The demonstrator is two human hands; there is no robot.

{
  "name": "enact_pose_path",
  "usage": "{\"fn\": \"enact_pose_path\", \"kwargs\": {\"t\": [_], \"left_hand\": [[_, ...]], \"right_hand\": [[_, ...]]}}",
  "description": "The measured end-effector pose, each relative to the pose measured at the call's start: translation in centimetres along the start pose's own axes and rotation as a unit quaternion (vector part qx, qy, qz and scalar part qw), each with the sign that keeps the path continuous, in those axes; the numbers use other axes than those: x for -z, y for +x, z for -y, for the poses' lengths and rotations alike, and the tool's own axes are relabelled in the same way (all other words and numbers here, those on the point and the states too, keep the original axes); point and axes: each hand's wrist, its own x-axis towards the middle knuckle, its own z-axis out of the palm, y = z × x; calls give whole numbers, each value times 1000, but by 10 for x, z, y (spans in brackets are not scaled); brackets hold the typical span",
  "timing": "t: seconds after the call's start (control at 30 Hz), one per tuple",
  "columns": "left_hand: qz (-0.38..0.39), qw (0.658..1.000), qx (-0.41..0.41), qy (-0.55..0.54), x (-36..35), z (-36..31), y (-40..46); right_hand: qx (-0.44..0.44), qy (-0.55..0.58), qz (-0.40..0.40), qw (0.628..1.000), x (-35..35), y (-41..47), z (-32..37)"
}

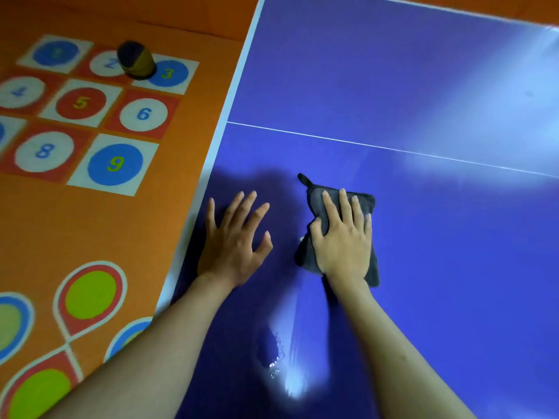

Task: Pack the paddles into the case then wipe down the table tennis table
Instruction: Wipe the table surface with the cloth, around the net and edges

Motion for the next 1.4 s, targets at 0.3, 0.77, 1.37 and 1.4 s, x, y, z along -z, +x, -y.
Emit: {"fn": "enact_pose_path", "kwargs": {"t": [0.3, 0.77, 1.37, 1.4], "left_hand": [[-6, 1000, 16, -10, -5, 1, 3], [-10, 999, 6, -45, -5, 3, 4], [-103, 988, 71, -88, 18, 57, -24], [-100, 990, 62, -75, 17, 63, -23]], "right_hand": [[8, 8, 33, 999, -24, 126, 10], [12, 23, 29, 999, -24, 99, 23], [16, -10, -11, 1000, 25, -206, 87], [13, -11, -7, 1000, 25, -206, 87]]}}
